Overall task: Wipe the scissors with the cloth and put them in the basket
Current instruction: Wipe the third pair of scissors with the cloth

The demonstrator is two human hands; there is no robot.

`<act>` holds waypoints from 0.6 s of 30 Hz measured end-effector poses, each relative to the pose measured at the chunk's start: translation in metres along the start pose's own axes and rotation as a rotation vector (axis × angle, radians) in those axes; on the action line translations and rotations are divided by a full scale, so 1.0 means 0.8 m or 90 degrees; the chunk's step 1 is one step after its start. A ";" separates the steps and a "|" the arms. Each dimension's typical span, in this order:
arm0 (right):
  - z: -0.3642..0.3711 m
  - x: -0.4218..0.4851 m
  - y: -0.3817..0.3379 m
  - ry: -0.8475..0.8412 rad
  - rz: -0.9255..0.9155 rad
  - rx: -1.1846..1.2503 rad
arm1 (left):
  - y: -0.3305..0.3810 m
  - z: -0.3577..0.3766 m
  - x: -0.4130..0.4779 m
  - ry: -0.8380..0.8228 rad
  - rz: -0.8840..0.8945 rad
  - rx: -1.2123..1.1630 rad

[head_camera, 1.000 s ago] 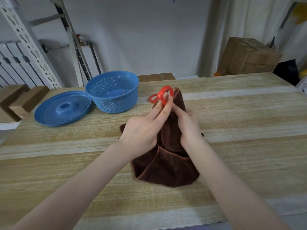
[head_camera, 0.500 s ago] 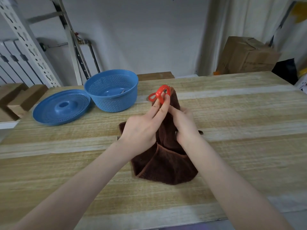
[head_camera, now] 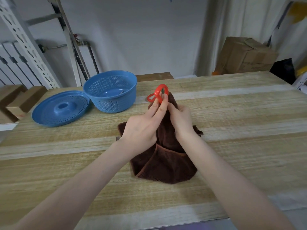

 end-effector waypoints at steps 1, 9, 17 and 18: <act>0.000 0.002 0.000 0.019 -0.008 -0.015 | 0.002 0.001 0.001 -0.004 -0.001 0.005; -0.001 0.009 -0.001 -0.030 0.068 0.010 | -0.005 0.000 0.005 -0.025 -0.005 0.016; 0.000 0.022 0.006 0.049 0.044 0.053 | 0.004 -0.003 0.006 0.002 0.013 0.037; -0.002 0.027 0.008 0.065 0.059 0.078 | 0.005 -0.005 0.005 0.005 0.012 0.038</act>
Point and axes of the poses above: each hand's wrist, its own x-axis towards the middle knuckle, its own z-axis out of the palm, y = z × x, the point moved 1 cm from there along x, towards the middle knuckle, and after that the axes turned 13 degrees about -y, right-handed, at the moved point
